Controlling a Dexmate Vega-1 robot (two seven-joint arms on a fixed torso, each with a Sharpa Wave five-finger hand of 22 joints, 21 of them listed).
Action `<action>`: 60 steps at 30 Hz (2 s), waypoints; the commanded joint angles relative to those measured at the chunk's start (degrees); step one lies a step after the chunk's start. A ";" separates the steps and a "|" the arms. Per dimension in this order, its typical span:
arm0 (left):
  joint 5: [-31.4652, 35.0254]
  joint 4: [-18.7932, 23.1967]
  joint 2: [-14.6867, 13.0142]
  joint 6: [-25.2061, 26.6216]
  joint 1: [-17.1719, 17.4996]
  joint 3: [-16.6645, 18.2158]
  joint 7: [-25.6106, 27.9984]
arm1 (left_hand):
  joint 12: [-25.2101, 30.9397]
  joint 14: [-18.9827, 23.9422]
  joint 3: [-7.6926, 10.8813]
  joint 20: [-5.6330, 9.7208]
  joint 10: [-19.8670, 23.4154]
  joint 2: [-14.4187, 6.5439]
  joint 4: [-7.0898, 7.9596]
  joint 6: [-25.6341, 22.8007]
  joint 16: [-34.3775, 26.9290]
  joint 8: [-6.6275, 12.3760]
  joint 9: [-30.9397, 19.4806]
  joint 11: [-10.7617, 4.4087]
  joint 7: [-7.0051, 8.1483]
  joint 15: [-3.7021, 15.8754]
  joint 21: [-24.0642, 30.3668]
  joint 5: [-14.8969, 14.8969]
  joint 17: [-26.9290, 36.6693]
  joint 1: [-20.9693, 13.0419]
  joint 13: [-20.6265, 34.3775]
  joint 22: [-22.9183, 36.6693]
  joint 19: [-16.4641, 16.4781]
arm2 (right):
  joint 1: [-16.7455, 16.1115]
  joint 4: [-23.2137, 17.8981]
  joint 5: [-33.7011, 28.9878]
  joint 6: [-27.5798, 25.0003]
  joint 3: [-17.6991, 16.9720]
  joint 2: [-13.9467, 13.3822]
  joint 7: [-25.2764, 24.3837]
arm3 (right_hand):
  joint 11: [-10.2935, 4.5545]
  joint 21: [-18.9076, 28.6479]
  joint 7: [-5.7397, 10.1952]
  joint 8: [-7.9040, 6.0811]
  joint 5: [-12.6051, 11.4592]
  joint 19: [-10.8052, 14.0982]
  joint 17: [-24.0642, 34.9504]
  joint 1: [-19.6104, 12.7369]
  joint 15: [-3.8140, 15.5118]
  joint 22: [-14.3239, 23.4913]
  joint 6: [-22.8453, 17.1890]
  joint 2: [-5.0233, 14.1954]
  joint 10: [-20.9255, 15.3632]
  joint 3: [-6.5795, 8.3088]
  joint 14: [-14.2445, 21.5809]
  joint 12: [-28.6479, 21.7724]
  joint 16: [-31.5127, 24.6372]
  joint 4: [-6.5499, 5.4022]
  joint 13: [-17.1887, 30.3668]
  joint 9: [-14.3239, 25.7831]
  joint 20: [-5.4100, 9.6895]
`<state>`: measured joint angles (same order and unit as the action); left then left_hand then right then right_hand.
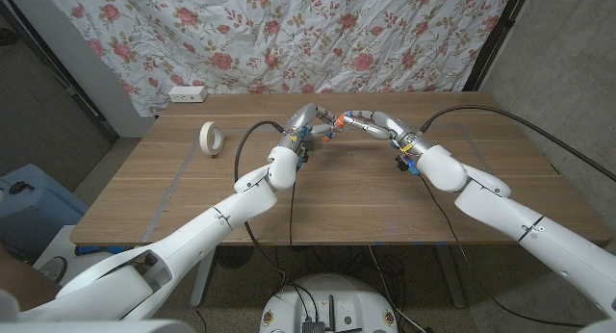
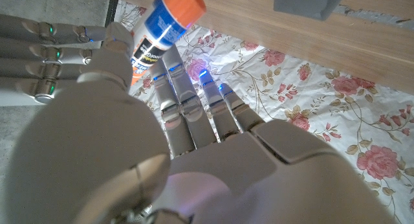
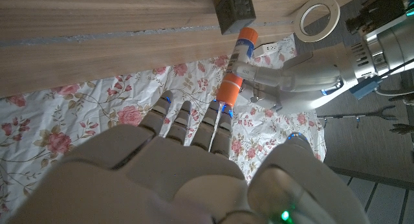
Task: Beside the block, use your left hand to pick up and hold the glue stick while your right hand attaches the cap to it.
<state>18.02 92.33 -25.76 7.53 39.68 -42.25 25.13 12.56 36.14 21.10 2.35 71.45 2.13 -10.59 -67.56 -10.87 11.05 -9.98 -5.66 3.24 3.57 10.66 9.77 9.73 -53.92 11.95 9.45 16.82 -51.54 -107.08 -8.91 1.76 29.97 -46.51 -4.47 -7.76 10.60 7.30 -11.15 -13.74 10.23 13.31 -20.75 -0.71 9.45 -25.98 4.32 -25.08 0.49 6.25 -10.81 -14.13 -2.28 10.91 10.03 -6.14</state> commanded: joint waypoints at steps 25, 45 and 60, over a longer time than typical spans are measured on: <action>1.26 3.20 -2.55 0.84 0.59 0.25 -2.58 | 0.12 0.03 0.30 0.87 6.21 -8.02 1.01 -2.52 0.39 2.05 -3.21 -6.71 -0.06 8.78 0.07 0.41 0.01 -2.50 0.22 0.16 -0.05 | -1.85 0.44 2.29 1.73 -3.33 -0.17 -3.74 | 0.28 0.26 -0.21 0.09 -0.29 0.51 0.01 0.71 0.32 0.17 -0.02 0.25 -0.47 0.01 0.53 -0.22 -0.25 0.63 0.07 0.27 -0.28; 2.47 6.73 -5.96 2.76 0.99 1.09 -6.55 | -0.24 -0.74 0.24 0.66 5.47 -7.60 1.24 -2.12 0.86 1.86 -3.11 -6.77 0.55 8.18 -0.03 0.47 -0.22 -1.58 0.25 0.17 -0.45 | -1.25 3.68 6.85 3.63 -4.59 0.70 -3.18 | 1.22 0.53 0.42 0.63 -0.29 1.82 0.00 1.23 0.15 0.16 1.82 0.32 0.74 -0.14 0.58 0.14 -0.19 0.70 0.11 0.27 0.26; 4.76 9.56 -9.22 4.26 1.11 1.53 -9.56 | -0.58 -1.02 0.34 0.51 4.80 -7.41 1.35 -1.93 0.91 1.74 -2.98 -6.80 0.86 8.02 0.04 0.55 -0.25 -0.89 0.16 0.18 -0.40 | -0.25 7.02 11.81 5.42 -4.96 1.70 -1.64 | 1.74 0.46 0.19 0.59 -0.31 1.99 -0.04 1.40 0.13 0.16 2.17 0.27 1.00 -0.22 0.48 0.10 -0.07 0.76 0.13 0.27 0.47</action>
<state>21.03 99.80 -32.58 10.56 40.83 -40.96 18.04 11.86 35.41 20.64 2.35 71.33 2.13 -10.14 -67.55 -10.14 11.02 -9.65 -7.19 3.24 3.28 10.66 9.96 9.33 -53.92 11.94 9.45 16.39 -52.47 -102.25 -0.41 6.01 25.31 -45.40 -7.20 -6.23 10.83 7.48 -10.59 -13.74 11.87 13.32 -19.30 -0.51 9.45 -24.11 4.54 -24.15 0.34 6.46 -10.88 -14.13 -1.66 10.92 10.13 -5.73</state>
